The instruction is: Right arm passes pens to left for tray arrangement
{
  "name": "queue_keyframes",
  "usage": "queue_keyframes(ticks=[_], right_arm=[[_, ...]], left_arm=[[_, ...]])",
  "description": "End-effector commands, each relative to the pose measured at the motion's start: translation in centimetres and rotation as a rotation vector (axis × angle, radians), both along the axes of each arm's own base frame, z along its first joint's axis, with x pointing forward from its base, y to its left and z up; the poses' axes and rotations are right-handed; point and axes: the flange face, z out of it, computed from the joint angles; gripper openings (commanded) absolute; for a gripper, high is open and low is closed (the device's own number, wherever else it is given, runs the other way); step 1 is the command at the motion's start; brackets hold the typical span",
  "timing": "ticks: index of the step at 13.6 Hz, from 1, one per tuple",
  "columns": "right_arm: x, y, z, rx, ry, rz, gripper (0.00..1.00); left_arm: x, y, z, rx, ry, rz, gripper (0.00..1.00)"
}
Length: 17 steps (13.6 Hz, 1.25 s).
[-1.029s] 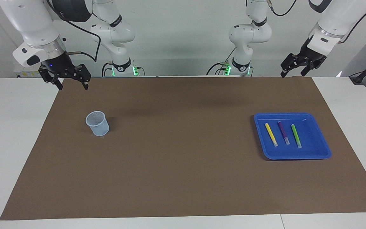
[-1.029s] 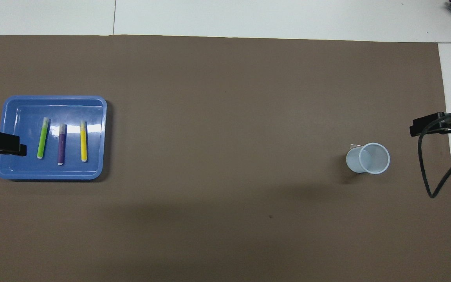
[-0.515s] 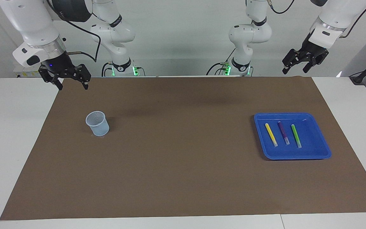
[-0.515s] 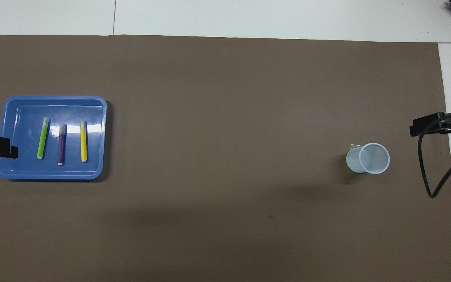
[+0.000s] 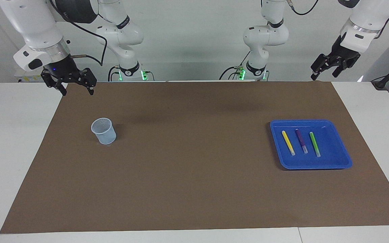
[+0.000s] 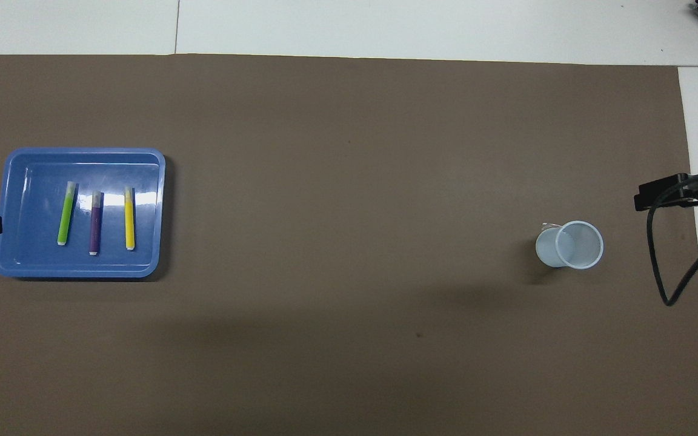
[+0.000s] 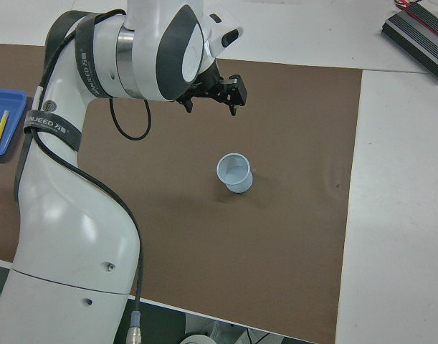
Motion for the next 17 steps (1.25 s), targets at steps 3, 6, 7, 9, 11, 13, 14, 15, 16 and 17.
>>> queue_keyframes(ticks=[3,6,7,9,11,13,14,15,16,17], right_arm=[[-0.5,0.0,0.4,0.002,-0.005,0.005,1.00],[-0.5,-0.1,0.4,0.002,-0.005,0.005,1.00],[-0.5,-0.1,0.4,0.002,-0.005,0.005,1.00],[-0.5,0.0,0.4,0.002,-0.005,0.005,1.00],[-0.5,-0.1,0.4,0.002,-0.005,0.005,1.00],[-0.5,0.0,0.4,0.002,-0.005,0.006,1.00],[-0.5,0.0,0.4,0.002,-0.005,0.005,1.00],[-0.5,-0.1,0.4,0.002,-0.005,0.005,1.00],[-0.5,-0.1,0.4,0.002,-0.005,0.005,1.00],[-0.5,0.0,0.4,0.002,-0.005,0.006,1.00]], left_arm=[[-0.4,-1.3,0.0,0.022,0.032,-0.024,1.00],[-0.5,-1.3,0.1,0.022,0.026,-0.029,1.00],[-0.9,-1.5,0.3,0.023,0.020,-0.033,1.00],[-1.0,-2.0,0.4,0.024,0.023,-0.041,1.00],[-0.8,-2.0,0.0,0.025,0.035,-0.041,1.00],[-0.8,-1.9,0.0,0.024,0.035,-0.038,1.00],[-0.9,-1.8,0.0,0.024,0.034,-0.036,1.00],[-0.9,-1.8,0.0,0.022,0.034,-0.038,1.00],[-0.9,-1.7,0.0,0.024,0.032,-0.036,1.00],[-0.8,-1.5,0.0,0.024,0.032,-0.030,1.00]])
